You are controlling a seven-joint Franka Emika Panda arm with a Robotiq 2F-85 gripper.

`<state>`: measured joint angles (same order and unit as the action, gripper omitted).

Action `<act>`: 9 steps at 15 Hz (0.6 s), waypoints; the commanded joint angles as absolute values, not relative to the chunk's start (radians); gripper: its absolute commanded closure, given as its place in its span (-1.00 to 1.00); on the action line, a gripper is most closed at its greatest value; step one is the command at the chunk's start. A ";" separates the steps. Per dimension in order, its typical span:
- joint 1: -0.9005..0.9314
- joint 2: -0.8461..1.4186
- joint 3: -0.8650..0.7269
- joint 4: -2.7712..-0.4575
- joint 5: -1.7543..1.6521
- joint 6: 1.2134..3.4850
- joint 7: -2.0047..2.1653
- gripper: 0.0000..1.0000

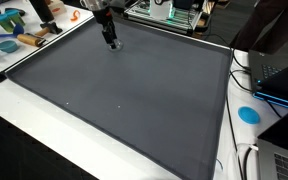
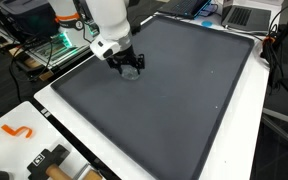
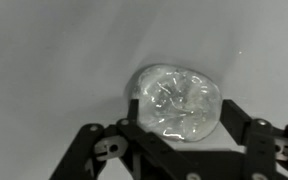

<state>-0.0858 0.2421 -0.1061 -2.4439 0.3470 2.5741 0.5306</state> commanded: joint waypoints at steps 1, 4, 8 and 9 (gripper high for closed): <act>-0.076 0.252 -0.106 -2.454 0.371 2.602 0.533 -0.03; -0.076 0.250 -0.107 -2.453 0.367 2.598 0.535 0.40; -0.075 0.248 -0.109 -2.451 0.363 2.594 0.539 0.93; -0.075 0.248 -0.109 -2.451 0.363 2.592 0.540 0.98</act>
<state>-0.0857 0.2377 -0.1063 -2.4414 0.3474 2.5752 0.5306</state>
